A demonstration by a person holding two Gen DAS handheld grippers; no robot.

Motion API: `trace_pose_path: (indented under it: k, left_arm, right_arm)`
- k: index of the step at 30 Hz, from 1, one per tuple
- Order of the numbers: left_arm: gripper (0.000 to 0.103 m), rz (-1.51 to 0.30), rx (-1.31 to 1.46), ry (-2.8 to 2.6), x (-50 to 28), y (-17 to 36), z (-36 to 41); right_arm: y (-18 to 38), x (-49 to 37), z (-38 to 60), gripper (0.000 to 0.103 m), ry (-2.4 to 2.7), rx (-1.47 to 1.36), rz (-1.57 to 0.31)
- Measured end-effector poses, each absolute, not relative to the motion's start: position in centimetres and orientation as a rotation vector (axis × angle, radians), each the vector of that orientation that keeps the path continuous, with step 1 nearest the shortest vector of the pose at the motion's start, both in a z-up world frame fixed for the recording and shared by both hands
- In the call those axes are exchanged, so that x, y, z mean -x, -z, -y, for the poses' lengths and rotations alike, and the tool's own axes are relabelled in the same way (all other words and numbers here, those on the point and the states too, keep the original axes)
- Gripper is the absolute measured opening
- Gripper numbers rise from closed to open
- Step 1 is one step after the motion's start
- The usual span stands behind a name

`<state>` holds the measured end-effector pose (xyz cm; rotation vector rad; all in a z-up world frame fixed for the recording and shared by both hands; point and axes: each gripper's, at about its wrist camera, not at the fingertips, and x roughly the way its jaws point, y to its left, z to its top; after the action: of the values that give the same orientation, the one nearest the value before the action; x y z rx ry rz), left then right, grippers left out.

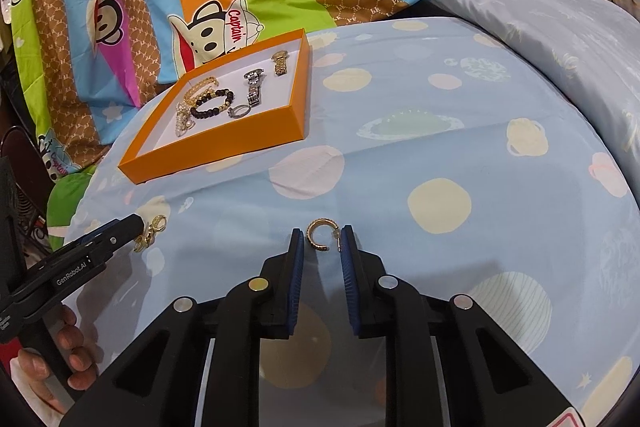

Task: Organize jewelry
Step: 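Grasp a gold hoop earring with the right tool while the left tool grasps the other hoop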

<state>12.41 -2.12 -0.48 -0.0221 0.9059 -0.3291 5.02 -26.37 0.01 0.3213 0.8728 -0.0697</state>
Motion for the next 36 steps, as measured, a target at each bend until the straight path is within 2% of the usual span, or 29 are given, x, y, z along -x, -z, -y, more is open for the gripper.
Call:
trace_pose_path:
  k: [9, 15, 23, 31, 36]
  left_arm:
    - [0.042, -0.905, 0.022, 0.315, -12.4, 0.5, 2.0]
    - [0.035, -0.905, 0.049, 0.311, -12.4, 0.5, 1.4]
    - [0.035, -0.902, 0.089, 0.316, -11.9, 0.4, 0.4]
    - [0.036, -0.902, 0.093, 0.317, -12.0, 0.5, 0.4]
    - [0.041, -0.903, 0.057, 0.327, -11.8, 0.4, 1.1]
  right_arm:
    - [0.0, -5.0, 26.3, 0.019, 0.073, -0.315, -0.873]
    - [0.0, -5.0, 26.3, 0.019, 0.073, -0.315, -0.872]
    - [-0.1, -5.1, 26.0, 0.025, 0.071, -0.289, -0.874]
    - [-0.1, -5.6, 26.0, 0.026, 0.084, -0.307, -0.873]
    - [-0.1, -5.8, 25.6, 0.027, 0.097, -0.283, -0.877]
